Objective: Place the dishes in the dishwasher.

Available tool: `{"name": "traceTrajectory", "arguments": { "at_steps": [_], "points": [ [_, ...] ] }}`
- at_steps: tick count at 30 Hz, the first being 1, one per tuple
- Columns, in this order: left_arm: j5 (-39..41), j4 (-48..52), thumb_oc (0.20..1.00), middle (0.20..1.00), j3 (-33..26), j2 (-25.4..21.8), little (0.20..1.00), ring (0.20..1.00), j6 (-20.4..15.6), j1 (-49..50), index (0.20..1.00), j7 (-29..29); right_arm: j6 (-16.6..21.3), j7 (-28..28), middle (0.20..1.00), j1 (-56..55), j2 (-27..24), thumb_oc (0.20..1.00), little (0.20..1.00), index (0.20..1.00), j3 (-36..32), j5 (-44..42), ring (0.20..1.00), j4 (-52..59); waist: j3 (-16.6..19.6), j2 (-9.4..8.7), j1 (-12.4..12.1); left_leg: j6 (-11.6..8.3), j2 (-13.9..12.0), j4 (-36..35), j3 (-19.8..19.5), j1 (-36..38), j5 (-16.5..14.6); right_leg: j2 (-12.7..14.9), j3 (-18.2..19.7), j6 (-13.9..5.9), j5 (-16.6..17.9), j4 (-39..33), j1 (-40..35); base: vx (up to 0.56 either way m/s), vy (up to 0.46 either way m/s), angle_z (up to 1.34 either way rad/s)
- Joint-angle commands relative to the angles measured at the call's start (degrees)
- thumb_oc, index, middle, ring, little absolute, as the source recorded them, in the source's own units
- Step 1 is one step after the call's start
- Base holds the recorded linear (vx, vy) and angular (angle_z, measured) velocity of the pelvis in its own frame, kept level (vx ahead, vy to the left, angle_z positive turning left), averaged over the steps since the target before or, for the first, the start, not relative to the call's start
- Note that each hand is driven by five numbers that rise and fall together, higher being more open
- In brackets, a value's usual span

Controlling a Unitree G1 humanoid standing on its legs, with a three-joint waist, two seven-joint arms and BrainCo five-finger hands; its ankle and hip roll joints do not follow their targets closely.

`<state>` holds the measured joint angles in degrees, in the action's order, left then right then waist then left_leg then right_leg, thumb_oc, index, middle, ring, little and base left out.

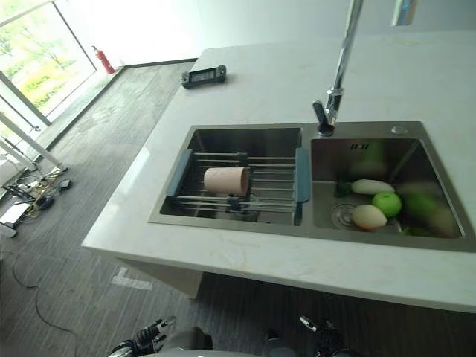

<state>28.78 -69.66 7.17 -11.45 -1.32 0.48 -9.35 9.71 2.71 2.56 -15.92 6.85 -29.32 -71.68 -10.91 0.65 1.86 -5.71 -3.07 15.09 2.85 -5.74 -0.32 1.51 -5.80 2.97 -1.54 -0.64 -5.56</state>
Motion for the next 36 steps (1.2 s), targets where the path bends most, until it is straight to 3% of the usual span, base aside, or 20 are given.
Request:
{"name": "traceTrajectory", "arguments": {
  "at_steps": [1, 2, 4, 17, 20, 23, 25, 26, 27, 30, 32, 34, 35, 36],
  "points": [
    [1.54, 0.02, 1.000, 1.000, 3.84, 1.41, 1.000, 1.000, -0.93, -1.89, 1.000, 0.70, 1.94, -0.36, 1.000, 2.04, -1.15, 1.000, 1.000, 1.000, 0.69, 0.30, 1.000, 0.48, -1.38, -0.27, -2.09, 1.88, -0.23, -9.13, 1.34, 3.19, 1.23, 2.74, -1.56, -6.99, -0.14, 1.00, -0.08, 0.11, 0.124, -0.84],
    [0.56, -0.16, 1.000, 1.000, 3.90, 1.13, 1.000, 1.000, -0.22, -2.36, 1.000, 0.53, 1.91, -0.15, 1.000, 1.92, -1.30, 1.000, 1.000, 1.000, 0.30, -0.91, 1.000, 0.70, -0.86, 0.16, -1.89, 1.07, -2.20, -13.83, 2.71, 5.00, 2.46, 3.23, -3.38, -7.52, 0.14, -0.38, -0.60, 0.16, 0.178, -0.56],
    [1.18, -0.45, 1.000, 1.000, 3.85, 0.71, 1.000, 1.000, 0.20, -2.07, 1.000, 0.93, 2.05, 0.47, 1.000, 0.88, -0.84, 1.000, 1.000, 1.000, 0.40, -0.44, 1.000, 1.03, 0.15, 0.84, -1.70, -0.15, -2.76, -19.05, 3.22, 8.90, 3.36, 4.12, -5.64, -8.55, 1.55, -3.26, -1.28, 0.15, 0.148, -0.53],
    [-0.13, -0.97, 1.000, 1.000, 4.27, 0.19, 1.000, 1.000, -0.03, -0.44, 1.000, 0.12, 1.84, -0.62, 1.000, -0.12, 0.62, 1.000, 1.000, 1.000, 0.79, -0.43, 1.000, -0.16, 2.17, 0.50, -2.37, 0.90, -1.33, -20.09, 4.16, 11.32, 1.29, 4.48, -6.80, -9.40, 2.42, -4.36, -1.72, 0.03, -0.003, 0.01],
    [1.85, -1.00, 1.000, 1.000, 3.86, -0.17, 1.000, 1.000, 2.04, -0.41, 1.000, -0.61, 1.38, -0.72, 1.000, -0.15, 1.21, 1.000, 1.000, 1.000, 1.00, -0.51, 1.000, -0.14, 2.48, 0.48, -2.38, 1.01, -1.57, -20.09, 5.25, 12.01, 0.96, 4.84, -7.45, -9.65, 2.55, -4.36, -2.16, 0.00, 0.004, -0.02],
    [6.46, -2.06, 1.000, 1.000, 2.53, 0.48, 1.000, 1.000, 8.13, 0.19, 1.000, -0.12, 1.40, -1.27, 1.000, -0.30, 1.59, 1.000, 1.000, 1.000, 0.48, -1.21, 1.000, -0.28, 2.47, 0.38, -2.71, 1.20, -1.54, -20.09, 5.41, 12.17, 0.76, 5.14, -8.03, -9.85, 2.74, -4.36, -2.32, 0.00, 0.000, 0.00],
    [16.83, -3.75, 1.000, 1.000, -2.26, -0.33, 1.000, 1.000, 6.90, 1.48, 1.000, 6.01, 1.55, -1.02, 1.000, -0.59, 0.87, 1.000, 1.000, 1.000, -0.90, -1.22, 1.000, -0.60, 2.36, 0.54, -2.84, 1.15, -1.37, -20.09, 5.58, 12.38, 0.56, 5.51, -8.42, -10.01, 2.77, -4.36, -2.46, 0.00, 0.016, 0.01],
    [18.15, -3.85, 1.000, 1.000, -2.79, -0.51, 1.000, 1.000, 6.80, 1.56, 1.000, 6.35, 1.53, -1.07, 1.000, -0.59, 0.79, 1.000, 1.000, 1.000, -0.99, -1.27, 1.000, -0.59, 2.34, 0.56, -2.82, 1.14, -1.36, -20.09, 5.59, 12.41, 0.55, 5.54, -8.45, -10.02, 2.76, -4.36, -2.49, 0.04, 0.134, 0.00],
    [37.55, -4.70, 1.000, 1.000, -15.25, -4.53, 1.000, 1.000, 5.67, 2.38, 1.000, 8.94, 0.49, -1.29, 1.000, -0.99, -1.16, 1.000, 1.000, 1.000, -2.81, -1.30, 1.000, -0.15, 2.58, 1.12, -2.93, 0.98, -1.02, -20.09, 5.50, 12.50, 0.55, 5.99, -8.39, -10.24, 2.59, -4.36, -2.61, 0.05, 0.153, -0.01],
    [34.53, -1.15, 1.000, 1.000, -24.62, -14.77, 1.000, 1.000, 2.66, 1.04, 1.000, 8.11, -0.41, -1.79, 1.000, -1.55, -3.78, 1.000, 1.000, 1.000, -3.95, -1.52, 1.000, -0.66, 3.49, 2.52, -2.92, 1.03, -0.45, -20.09, 5.61, 12.27, 0.79, 6.49, -8.33, -10.72, 2.70, -4.36, -2.37, 0.01, 0.165, 0.03],
    [32.41, 0.06, 1.000, 1.000, -25.93, -18.86, 1.000, 1.000, 2.18, 0.27, 1.000, 7.72, -0.24, -1.50, 1.000, -1.77, -4.35, 1.000, 1.000, 1.000, -3.60, -1.42, 1.000, -0.84, 3.62, 2.87, -2.80, 1.08, -0.20, -20.09, 5.76, 12.15, 0.71, 6.59, -8.25, -10.85, 2.69, -4.36, -2.22, -0.03, 0.097, -0.01],
    [29.01, 0.38, 1.000, 1.000, -27.74, -26.38, 1.000, 1.000, 0.44, -0.95, 1.000, 7.23, 0.13, -0.50, 1.000, -1.68, -5.20, 1.000, 1.000, 1.000, -2.60, 0.61, 1.000, -0.94, 3.95, 3.49, -2.62, 1.24, 0.00, -20.09, 6.04, 12.11, 0.68, 6.63, -8.09, -10.92, 2.65, -4.35, -2.07, -0.03, 0.074, -0.14],
    [23.53, 0.86, 1.000, 1.000, -31.02, -36.85, 1.000, 1.000, 1.52, -2.31, 1.000, 5.11, -0.24, -0.53, 1.000, -2.06, -6.05, 1.000, 1.000, 1.000, -1.39, -0.45, 1.000, 0.05, 4.07, 4.09, -2.56, 1.34, 0.24, -20.09, 6.42, 12.43, 0.42, 6.59, -7.97, -11.25, 2.59, -4.35, -2.28, -0.03, 0.037, -0.13],
    [22.28, 1.36, 1.000, 1.000, -31.67, -39.31, 1.000, 1.000, 2.47, -2.70, 1.000, 4.88, -0.30, -0.49, 1.000, -2.14, -6.22, 1.000, 1.000, 1.000, -1.24, -0.89, 1.000, 0.22, 4.21, 4.22, -2.59, 1.38, 0.29, -20.09, 6.46, 12.20, 0.56, 6.57, -7.95, -11.27, 2.76, -4.36, -2.05, 0.00, 0.000, 0.00]
  ]
}}
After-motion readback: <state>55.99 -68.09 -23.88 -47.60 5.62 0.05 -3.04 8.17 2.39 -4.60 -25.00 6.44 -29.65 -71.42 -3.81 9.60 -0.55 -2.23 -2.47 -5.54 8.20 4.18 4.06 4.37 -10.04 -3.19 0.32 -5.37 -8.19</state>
